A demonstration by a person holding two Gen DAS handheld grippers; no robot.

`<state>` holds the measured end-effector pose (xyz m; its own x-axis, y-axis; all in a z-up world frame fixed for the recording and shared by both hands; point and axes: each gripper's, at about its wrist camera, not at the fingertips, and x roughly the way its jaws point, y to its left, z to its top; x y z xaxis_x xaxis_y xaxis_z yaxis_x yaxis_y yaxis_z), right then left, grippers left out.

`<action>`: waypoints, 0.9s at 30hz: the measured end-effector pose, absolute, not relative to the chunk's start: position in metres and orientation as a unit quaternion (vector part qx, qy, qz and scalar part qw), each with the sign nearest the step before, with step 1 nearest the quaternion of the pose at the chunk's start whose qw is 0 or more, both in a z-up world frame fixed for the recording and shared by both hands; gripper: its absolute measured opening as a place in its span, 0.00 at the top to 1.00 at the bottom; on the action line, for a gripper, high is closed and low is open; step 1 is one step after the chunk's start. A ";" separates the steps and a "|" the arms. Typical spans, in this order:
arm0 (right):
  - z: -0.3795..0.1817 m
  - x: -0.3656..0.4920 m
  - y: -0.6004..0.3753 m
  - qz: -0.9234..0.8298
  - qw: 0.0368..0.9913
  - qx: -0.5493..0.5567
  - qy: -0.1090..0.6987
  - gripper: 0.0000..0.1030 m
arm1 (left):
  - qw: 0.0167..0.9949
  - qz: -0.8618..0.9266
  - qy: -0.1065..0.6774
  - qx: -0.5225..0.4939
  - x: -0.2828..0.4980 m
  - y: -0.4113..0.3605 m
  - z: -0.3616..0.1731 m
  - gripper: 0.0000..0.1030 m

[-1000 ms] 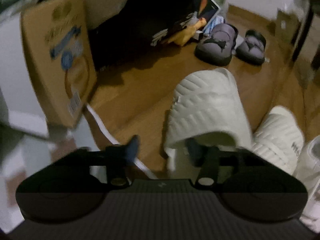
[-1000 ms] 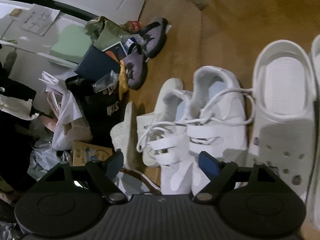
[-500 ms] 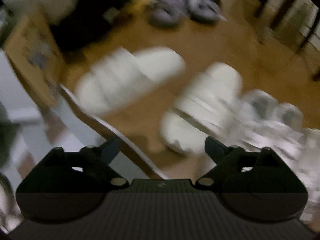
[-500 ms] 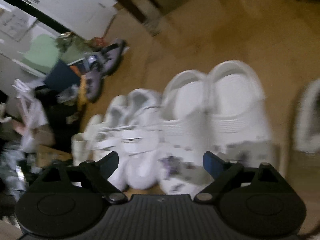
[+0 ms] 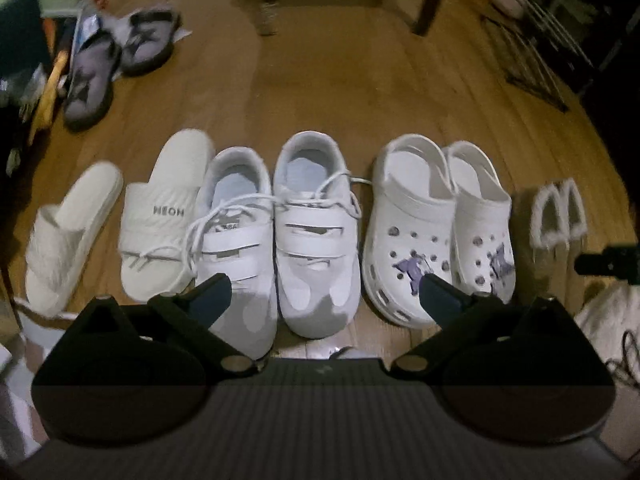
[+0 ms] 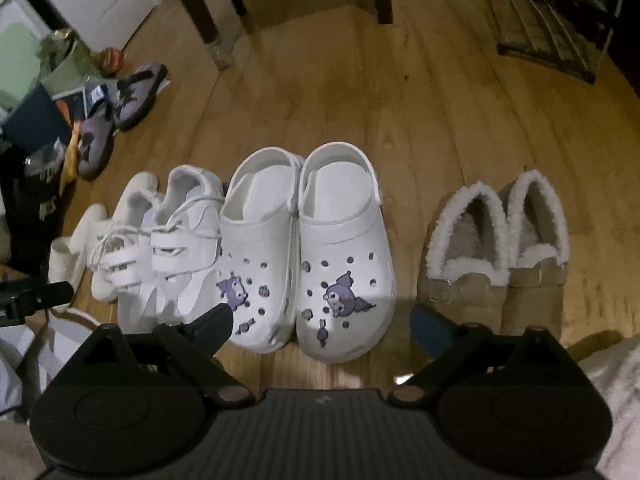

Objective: Organize scattered shoes
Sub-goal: 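Move the right tool toward the brown fur-lined slippers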

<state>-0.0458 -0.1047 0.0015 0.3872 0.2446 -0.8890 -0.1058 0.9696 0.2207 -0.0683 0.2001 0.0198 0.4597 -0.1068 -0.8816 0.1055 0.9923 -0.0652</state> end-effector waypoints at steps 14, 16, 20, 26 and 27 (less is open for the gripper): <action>0.015 -0.069 -0.067 0.144 0.822 0.032 0.551 0.07 | 0.840 -0.091 0.532 0.053 -0.079 0.176 0.020 0.00; 0.014 -0.069 -0.068 0.143 0.820 0.036 0.554 0.07 | 0.840 -0.093 0.532 0.049 -0.077 0.177 0.019 0.00; 0.008 -0.066 -0.070 0.144 0.816 0.040 0.559 0.07 | 0.840 -0.088 0.531 0.065 -0.072 0.172 0.015 0.00; -0.011 -0.056 -0.085 0.159 0.802 0.057 0.573 0.07 | 0.834 -0.097 0.540 0.057 -0.055 0.173 0.005 0.00; -0.013 -0.053 -0.090 0.160 0.801 0.057 0.575 0.08 | 0.838 -0.094 0.535 0.053 -0.047 0.170 0.006 0.00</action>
